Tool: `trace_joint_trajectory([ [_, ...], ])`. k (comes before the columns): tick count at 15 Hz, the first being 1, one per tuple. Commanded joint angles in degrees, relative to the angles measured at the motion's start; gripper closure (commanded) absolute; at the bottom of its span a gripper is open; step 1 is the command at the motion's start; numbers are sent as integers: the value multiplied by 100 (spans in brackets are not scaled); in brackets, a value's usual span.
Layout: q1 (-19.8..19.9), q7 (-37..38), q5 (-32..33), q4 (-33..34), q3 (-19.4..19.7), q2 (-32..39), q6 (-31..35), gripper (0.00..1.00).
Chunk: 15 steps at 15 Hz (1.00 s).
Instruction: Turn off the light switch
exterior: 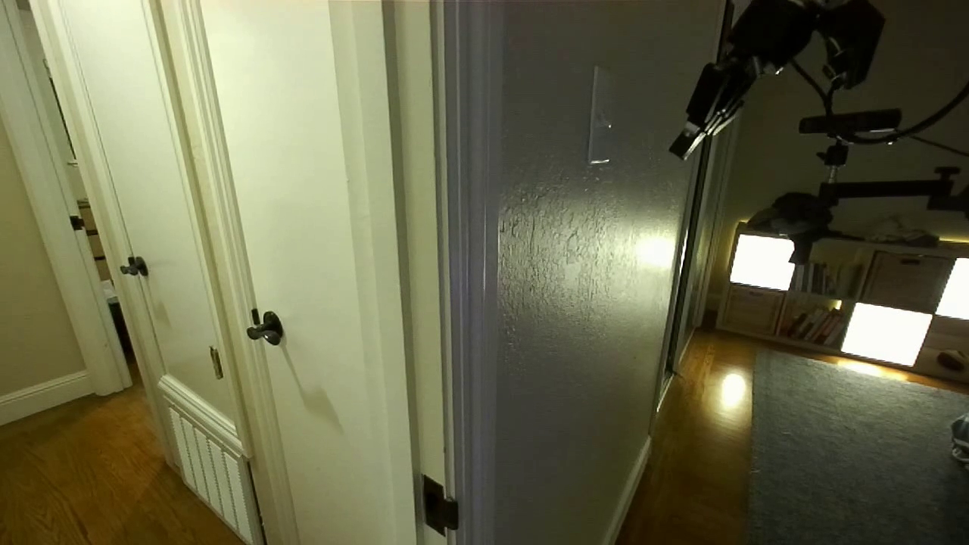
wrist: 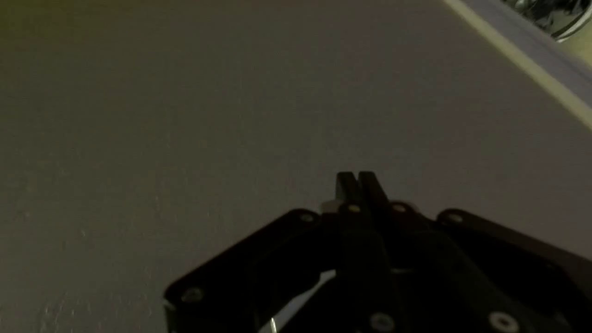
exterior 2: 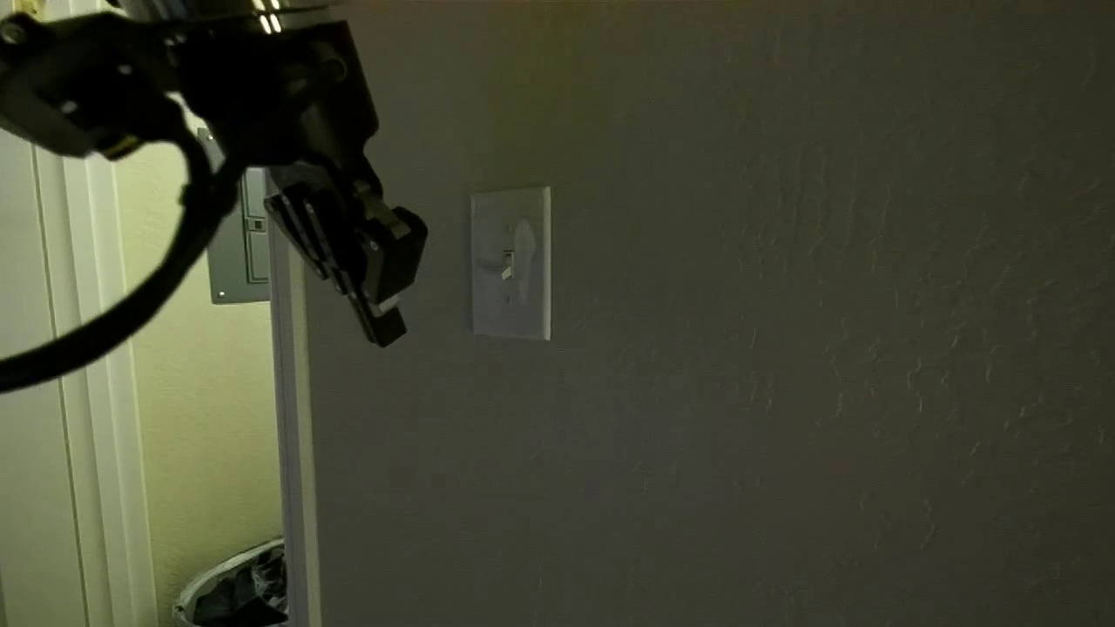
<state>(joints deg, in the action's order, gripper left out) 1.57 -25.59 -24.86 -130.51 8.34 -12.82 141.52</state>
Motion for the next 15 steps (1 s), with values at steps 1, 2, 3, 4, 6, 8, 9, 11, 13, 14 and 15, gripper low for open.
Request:
trace_joint_trajectory([
  [1,96,388,382,-36,115,-157,-1007,94],
  [2,139,506,522,-15,112,-109,-1225,93],
  [3,182,618,681,-4,98,-78,-1382,69],
  [4,224,722,863,5,74,-50,-1510,68],
  [6,275,903,1253,38,29,-7,-1713,60],
  [8,284,1059,1631,51,-14,29,-1780,48],
  [9,272,1103,1751,56,-20,38,-1791,42],
  [11,200,904,1583,16,43,41,-1635,54],
  [13,202,925,1664,16,30,55,-1635,41],
  [14,202,926,1673,17,29,59,-1635,36],
  [15,202,927,1675,17,28,61,-1635,35],
])
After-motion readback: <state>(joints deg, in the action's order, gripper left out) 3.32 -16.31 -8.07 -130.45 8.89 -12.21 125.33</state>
